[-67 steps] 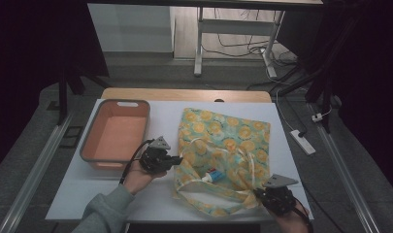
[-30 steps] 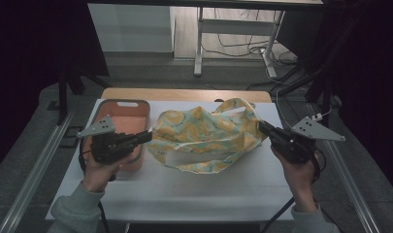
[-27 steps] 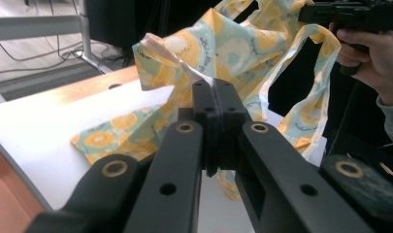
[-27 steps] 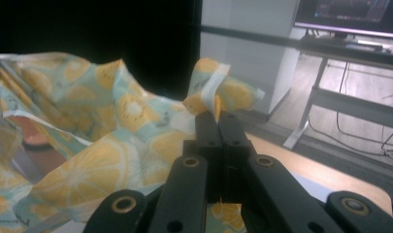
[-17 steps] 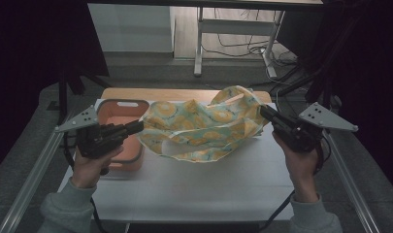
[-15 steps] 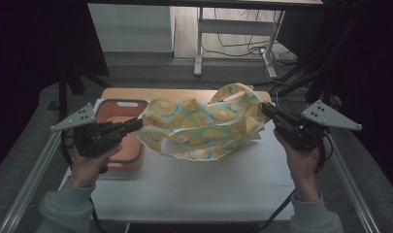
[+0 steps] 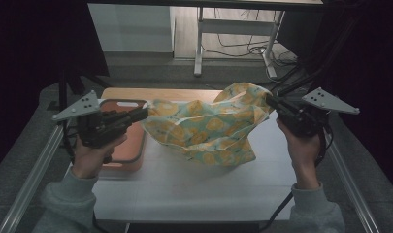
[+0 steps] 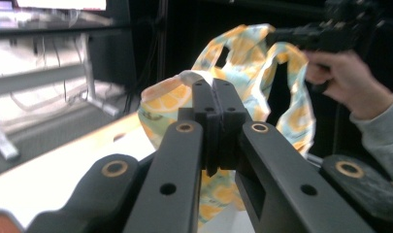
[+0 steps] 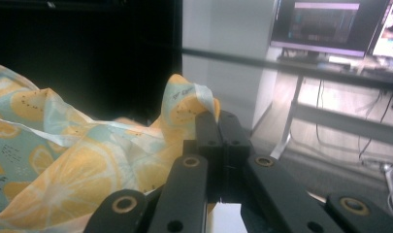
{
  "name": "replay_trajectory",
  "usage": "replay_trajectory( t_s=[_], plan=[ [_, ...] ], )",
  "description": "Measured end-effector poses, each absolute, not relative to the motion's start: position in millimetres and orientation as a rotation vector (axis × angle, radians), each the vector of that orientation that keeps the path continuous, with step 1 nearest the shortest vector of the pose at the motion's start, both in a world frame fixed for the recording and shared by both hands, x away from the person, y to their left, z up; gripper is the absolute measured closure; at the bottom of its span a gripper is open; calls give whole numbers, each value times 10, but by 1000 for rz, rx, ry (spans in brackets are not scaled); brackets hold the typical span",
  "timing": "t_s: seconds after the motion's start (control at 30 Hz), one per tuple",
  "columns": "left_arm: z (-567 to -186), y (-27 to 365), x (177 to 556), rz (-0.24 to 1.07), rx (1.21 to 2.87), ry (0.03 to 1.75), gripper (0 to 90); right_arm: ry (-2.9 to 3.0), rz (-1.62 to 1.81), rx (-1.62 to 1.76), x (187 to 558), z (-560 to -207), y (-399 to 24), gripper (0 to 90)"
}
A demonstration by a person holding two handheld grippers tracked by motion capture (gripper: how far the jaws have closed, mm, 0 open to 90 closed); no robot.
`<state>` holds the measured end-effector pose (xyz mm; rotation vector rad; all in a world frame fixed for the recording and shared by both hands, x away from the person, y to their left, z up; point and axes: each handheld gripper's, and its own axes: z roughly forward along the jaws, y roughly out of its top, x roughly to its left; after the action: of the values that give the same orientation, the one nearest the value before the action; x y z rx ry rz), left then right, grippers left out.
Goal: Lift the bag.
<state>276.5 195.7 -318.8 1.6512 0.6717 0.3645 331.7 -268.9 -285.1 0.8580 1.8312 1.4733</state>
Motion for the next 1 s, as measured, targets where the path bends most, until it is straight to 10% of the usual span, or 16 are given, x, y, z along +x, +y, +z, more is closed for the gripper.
replay_trajectory(
  t_s=[0.7,0.9,1.0],
  plan=[
    [-4282,1725,3253,179,1864,893,884,2167,1212,1099,3844,-4223,-2705,881],
    [-4156,1766,3172,262,1836,880,371,2155,1287,993,3715,-4070,-2682,562],
    [-4106,1824,3123,288,1835,869,306,2148,1335,944,3626,-3971,-2689,464]
  ],
)
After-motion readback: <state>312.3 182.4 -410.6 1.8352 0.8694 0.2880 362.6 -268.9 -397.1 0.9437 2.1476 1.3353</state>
